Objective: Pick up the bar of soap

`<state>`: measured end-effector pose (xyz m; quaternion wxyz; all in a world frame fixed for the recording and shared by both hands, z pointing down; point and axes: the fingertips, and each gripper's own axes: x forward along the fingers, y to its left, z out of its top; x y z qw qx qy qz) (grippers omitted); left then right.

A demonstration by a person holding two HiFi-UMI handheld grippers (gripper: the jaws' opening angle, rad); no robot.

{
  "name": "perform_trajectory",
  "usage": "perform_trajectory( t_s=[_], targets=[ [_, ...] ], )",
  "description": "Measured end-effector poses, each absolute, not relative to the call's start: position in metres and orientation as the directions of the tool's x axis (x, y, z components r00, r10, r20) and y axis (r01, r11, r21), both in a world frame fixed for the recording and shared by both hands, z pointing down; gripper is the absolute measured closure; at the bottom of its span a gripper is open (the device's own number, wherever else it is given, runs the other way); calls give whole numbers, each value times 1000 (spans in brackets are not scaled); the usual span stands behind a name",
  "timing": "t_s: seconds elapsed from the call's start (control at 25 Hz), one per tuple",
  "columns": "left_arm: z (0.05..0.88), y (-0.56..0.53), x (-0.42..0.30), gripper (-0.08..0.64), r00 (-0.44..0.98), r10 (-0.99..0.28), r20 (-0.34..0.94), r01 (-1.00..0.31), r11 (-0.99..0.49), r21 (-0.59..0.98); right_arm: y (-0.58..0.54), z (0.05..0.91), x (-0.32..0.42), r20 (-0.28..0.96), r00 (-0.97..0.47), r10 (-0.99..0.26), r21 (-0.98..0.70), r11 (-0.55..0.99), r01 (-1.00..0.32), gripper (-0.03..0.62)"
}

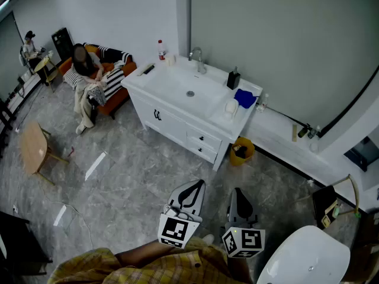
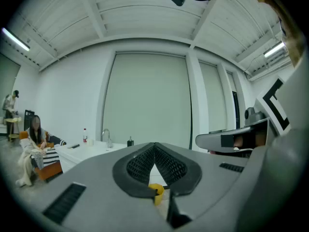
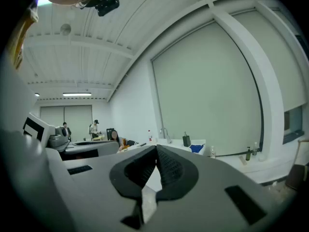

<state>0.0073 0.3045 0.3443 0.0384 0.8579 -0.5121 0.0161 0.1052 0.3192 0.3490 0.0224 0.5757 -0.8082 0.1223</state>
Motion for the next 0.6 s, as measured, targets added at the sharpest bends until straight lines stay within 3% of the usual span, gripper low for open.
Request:
perform_trajectory(
  t_s=[0.2, 0.6],
  targets=[
    [338, 287, 11, 548, 451, -892, 29, -892, -452, -21, 298, 347, 114, 122, -337, -933, -182, 313, -932, 572],
    [342, 293, 12, 548, 482, -876, 33, -876, -482, -11, 305, 349, 113, 115, -320, -940, -170, 299, -939, 572]
  ],
)
